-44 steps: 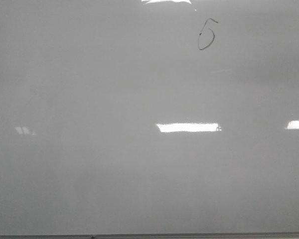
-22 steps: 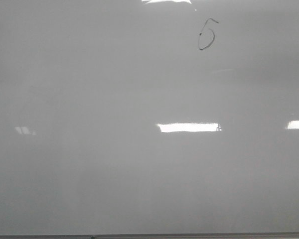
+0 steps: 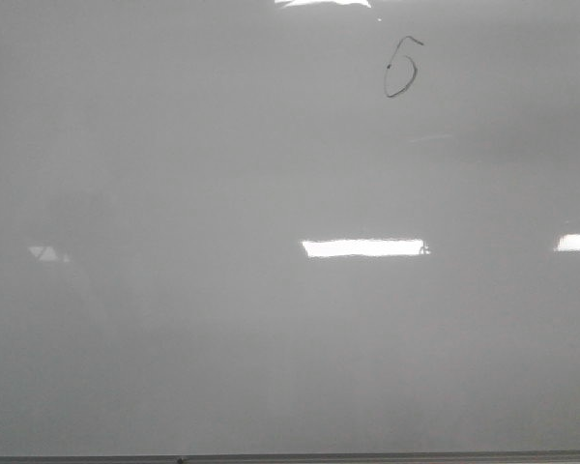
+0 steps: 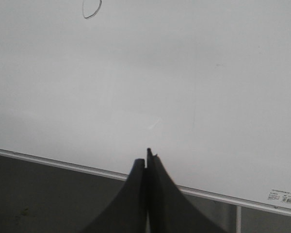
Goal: Write number 6 on whiteboard
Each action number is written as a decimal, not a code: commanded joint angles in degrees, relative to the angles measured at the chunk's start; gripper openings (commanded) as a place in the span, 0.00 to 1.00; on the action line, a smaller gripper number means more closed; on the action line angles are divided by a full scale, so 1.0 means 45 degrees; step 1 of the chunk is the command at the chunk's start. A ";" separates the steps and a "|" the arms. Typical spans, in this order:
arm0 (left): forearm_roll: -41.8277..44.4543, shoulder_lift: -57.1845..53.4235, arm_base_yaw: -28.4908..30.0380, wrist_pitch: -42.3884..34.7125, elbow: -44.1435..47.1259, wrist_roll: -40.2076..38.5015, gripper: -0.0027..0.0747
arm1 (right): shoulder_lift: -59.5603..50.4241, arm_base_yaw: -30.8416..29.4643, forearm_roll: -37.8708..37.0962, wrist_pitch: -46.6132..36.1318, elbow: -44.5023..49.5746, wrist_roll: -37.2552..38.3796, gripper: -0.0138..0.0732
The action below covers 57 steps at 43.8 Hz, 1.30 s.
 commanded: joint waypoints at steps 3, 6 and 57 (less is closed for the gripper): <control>-0.0165 -0.1138 0.0442 -0.2749 0.1591 0.0053 0.01 | 0.0018 -0.0055 -0.0088 -0.0919 -0.0294 -0.0094 0.08; -0.0165 -0.1506 0.0442 -0.3337 0.2167 0.0073 0.01 | 0.0018 -0.0055 -0.0088 -0.0919 -0.0294 -0.0094 0.08; 0.0367 -0.2769 -0.0123 -0.4969 0.4288 0.0044 0.01 | 0.0018 -0.0055 -0.0088 -0.0909 -0.0294 -0.0094 0.08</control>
